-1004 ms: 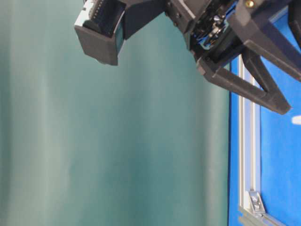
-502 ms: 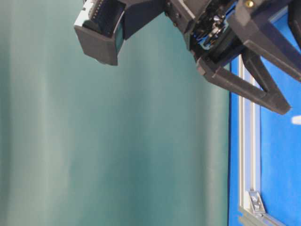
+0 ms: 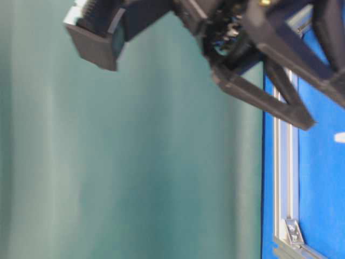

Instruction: Insert the wire through the string loop located in the center.

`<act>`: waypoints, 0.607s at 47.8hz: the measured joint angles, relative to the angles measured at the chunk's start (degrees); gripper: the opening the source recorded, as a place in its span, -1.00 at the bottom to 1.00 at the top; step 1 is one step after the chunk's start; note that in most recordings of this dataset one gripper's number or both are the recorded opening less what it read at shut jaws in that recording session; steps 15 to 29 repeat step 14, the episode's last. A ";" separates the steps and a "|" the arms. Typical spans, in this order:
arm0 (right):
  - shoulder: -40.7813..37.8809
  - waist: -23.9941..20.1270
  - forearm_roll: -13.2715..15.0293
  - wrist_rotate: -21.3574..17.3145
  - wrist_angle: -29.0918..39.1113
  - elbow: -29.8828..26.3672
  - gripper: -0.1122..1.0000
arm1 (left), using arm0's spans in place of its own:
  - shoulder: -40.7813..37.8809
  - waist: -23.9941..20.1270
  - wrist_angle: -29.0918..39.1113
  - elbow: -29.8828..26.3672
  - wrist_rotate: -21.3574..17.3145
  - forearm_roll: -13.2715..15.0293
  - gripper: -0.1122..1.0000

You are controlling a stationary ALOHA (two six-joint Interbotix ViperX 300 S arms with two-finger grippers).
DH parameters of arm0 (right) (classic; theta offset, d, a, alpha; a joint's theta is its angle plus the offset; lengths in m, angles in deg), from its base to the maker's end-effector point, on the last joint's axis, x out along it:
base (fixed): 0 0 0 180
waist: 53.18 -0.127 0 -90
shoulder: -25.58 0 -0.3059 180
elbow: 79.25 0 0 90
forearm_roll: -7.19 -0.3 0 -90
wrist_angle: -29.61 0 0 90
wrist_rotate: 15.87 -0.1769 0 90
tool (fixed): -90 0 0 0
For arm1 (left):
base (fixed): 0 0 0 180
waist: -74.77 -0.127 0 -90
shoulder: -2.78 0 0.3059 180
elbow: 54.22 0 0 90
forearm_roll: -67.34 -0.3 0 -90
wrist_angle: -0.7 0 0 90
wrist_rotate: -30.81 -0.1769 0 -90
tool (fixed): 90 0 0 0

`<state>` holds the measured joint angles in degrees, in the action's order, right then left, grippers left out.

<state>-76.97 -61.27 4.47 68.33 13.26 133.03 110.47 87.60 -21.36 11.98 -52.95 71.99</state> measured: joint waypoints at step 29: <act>6.42 1.14 0.00 0.00 4.48 -0.09 0.76 | 8.09 -1.67 7.65 -2.29 -1.93 0.00 0.60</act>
